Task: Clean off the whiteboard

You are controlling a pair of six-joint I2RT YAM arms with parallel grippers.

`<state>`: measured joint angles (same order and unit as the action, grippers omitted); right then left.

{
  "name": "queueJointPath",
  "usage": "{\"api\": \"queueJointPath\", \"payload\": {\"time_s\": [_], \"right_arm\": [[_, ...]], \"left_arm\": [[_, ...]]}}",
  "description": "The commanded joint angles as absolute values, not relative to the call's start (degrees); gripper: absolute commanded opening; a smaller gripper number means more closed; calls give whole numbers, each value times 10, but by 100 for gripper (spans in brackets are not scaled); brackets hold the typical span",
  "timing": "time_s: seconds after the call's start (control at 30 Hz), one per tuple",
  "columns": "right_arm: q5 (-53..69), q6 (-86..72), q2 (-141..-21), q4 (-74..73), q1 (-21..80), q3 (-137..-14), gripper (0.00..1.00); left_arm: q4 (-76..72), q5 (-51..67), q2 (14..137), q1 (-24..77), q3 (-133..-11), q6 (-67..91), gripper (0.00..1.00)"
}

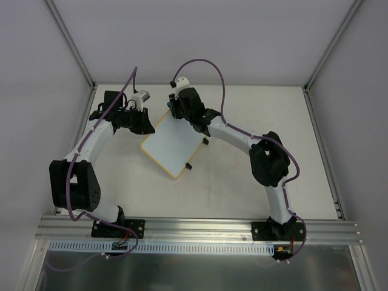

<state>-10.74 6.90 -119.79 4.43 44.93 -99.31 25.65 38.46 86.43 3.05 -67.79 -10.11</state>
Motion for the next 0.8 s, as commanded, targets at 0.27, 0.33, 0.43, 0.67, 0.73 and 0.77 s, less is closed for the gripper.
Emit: {"api": "queueJointPath", "payload": {"time_s": [0.27,0.33,0.43,0.67,0.73,0.77], "right_arm": [[-143,43,-1206,18,427,-972,0],[-167,31,-1204,8,413,-967,0],[-178,27,-1207,-18,397,-968,0],[-171,33,-1209,-40,386,-957,0],[-163,33,-1207,-40,388,-952,0],[-159,34,-1204,-40,389,-950,0]], "left_arm": [[279,396,847,41,-686,-126,0],[279,396,846,41,-686,-127,0],[279,396,846,42,-686,-127,0],[279,396,845,42,-686,-128,0],[279,394,844,42,-686,-127,0],[279,394,844,42,-686,-127,0]]}}
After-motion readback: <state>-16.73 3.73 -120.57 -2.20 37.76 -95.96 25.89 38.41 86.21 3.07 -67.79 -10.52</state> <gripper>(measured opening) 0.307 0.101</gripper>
